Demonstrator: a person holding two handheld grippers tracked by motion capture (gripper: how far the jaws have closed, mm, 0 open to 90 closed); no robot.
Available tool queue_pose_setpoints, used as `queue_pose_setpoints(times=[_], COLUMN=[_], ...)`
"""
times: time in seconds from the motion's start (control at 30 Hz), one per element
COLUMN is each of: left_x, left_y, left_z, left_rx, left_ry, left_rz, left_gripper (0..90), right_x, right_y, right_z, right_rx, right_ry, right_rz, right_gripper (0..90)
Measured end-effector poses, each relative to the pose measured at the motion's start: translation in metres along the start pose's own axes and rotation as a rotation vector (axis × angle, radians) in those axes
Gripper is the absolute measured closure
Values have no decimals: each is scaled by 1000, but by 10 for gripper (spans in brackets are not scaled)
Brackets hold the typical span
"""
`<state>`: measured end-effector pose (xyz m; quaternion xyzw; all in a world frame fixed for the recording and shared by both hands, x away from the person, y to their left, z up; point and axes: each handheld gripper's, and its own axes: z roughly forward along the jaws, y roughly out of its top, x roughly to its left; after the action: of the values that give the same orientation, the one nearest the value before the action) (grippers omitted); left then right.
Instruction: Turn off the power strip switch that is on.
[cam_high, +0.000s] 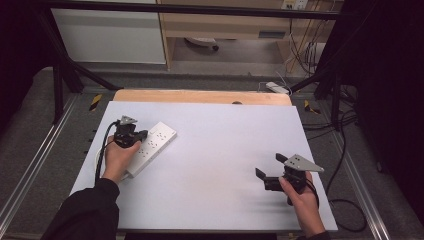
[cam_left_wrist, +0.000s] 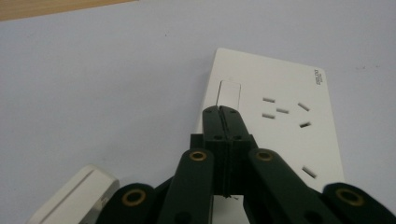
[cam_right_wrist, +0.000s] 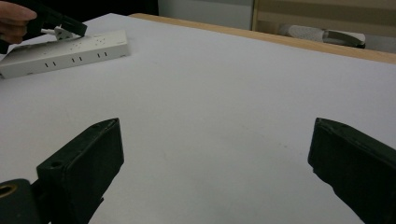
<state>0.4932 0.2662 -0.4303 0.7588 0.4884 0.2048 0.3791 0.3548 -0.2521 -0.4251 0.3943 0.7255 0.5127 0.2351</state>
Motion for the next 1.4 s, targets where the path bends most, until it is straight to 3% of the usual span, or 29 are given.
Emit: queue_pose_setpoints(times=[1.0,1.4], left_x=[-4,-3], left_y=[1,0], left_z=[3,3], left_rx=[12,7], left_ry=[23,14], left_rz=[32,15], left_gripper=[900,900], right_x=[0,0], right_y=[0,0], right_z=[0,0], right_rx=[-2,-3], right_ry=[1,0], right_rz=[-2,-4], right_gripper=[37,37])
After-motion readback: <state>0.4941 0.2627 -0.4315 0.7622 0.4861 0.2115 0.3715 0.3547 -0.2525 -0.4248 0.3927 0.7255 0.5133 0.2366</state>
